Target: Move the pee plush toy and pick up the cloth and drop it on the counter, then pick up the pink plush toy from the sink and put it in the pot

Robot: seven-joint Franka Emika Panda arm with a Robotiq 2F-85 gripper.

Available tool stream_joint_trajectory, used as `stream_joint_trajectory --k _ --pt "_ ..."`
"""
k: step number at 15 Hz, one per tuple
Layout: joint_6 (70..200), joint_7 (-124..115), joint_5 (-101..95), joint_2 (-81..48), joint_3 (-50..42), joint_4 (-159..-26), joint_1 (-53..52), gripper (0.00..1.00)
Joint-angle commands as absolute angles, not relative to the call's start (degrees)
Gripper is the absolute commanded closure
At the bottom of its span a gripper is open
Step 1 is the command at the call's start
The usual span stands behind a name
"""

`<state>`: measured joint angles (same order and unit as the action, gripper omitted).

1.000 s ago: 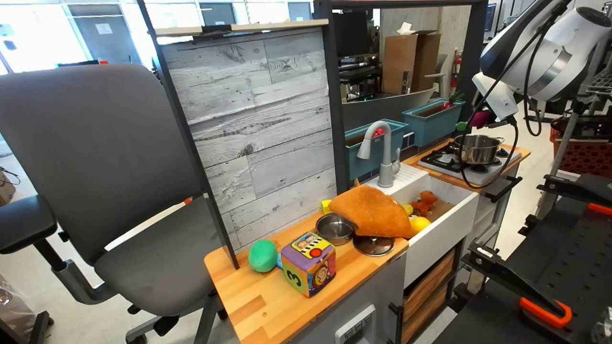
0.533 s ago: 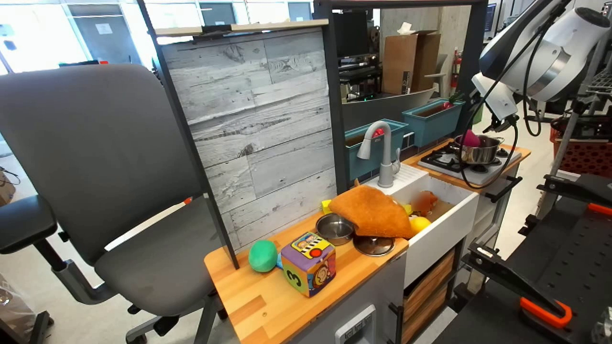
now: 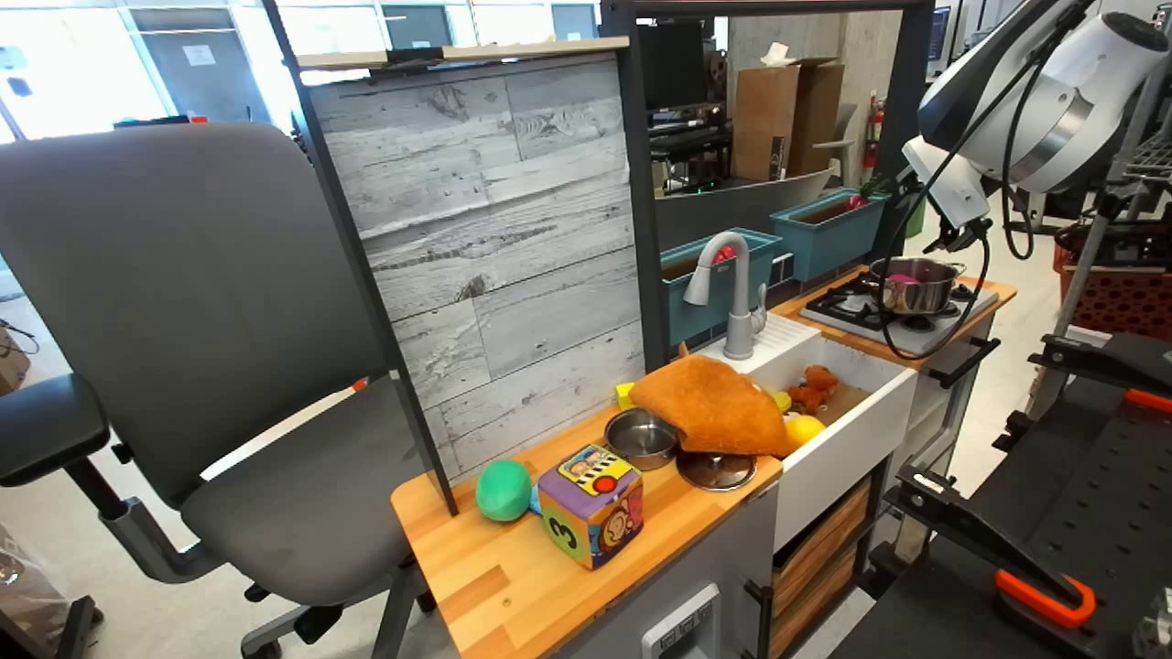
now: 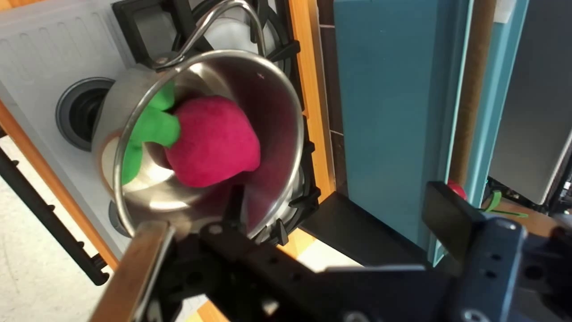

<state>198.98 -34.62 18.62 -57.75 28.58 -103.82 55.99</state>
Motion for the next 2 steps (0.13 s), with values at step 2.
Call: stream_joint_trajectory --k 2 --pt "198.86 -35.09 18.36 -57.7 28.25 -103.7 55.73 0.0"
